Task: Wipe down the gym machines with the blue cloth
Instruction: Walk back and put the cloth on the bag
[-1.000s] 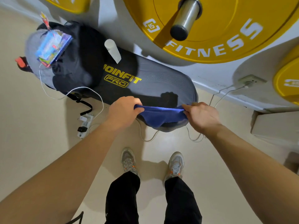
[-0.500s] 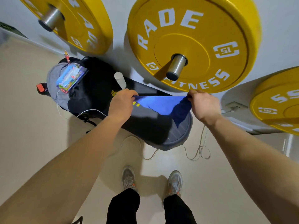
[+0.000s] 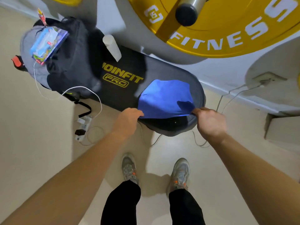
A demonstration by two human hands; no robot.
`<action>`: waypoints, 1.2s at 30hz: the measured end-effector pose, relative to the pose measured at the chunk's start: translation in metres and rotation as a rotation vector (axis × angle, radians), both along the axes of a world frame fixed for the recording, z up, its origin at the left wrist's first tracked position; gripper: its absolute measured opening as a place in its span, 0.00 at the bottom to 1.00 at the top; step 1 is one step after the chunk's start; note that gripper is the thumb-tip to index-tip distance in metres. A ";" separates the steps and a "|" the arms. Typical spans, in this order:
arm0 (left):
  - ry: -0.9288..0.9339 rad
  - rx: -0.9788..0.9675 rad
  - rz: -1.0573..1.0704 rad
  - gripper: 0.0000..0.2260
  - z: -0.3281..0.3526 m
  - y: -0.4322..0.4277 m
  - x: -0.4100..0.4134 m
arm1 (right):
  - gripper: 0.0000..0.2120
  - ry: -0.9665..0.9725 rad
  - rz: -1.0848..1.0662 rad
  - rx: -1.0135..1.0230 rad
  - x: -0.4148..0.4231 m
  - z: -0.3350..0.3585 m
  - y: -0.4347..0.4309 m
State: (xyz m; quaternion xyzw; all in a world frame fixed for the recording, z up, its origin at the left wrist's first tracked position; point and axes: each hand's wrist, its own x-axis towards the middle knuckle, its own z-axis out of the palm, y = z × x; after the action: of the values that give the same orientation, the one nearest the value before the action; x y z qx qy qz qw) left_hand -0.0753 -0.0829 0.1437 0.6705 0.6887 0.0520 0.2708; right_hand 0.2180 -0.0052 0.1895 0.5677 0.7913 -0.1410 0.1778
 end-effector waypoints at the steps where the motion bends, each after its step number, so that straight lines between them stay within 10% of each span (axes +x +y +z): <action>1: -0.024 -0.054 -0.010 0.15 -0.019 -0.011 0.005 | 0.18 -0.021 0.008 -0.011 0.004 -0.022 -0.011; 10: -0.114 -0.229 0.100 0.14 -0.116 -0.059 0.028 | 0.21 -0.148 -0.038 -0.196 0.032 -0.121 -0.062; 26: -0.087 0.025 0.442 0.09 -0.174 0.118 0.023 | 0.16 -0.020 -0.221 -0.022 -0.008 -0.193 0.115; 31: 0.036 -0.054 0.196 0.21 -0.185 0.133 0.032 | 0.22 0.085 -0.210 0.015 -0.015 -0.208 0.111; 36: 0.130 0.067 -0.018 0.07 -0.180 0.129 0.038 | 0.19 0.060 -0.119 -0.016 -0.013 -0.212 0.108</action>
State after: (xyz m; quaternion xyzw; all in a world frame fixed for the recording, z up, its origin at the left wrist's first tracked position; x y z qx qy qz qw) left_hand -0.0375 0.0456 -0.0358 0.6873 0.6968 0.0290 0.2030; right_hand 0.2049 0.1027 -0.0229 0.6077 0.7600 -0.1749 0.1498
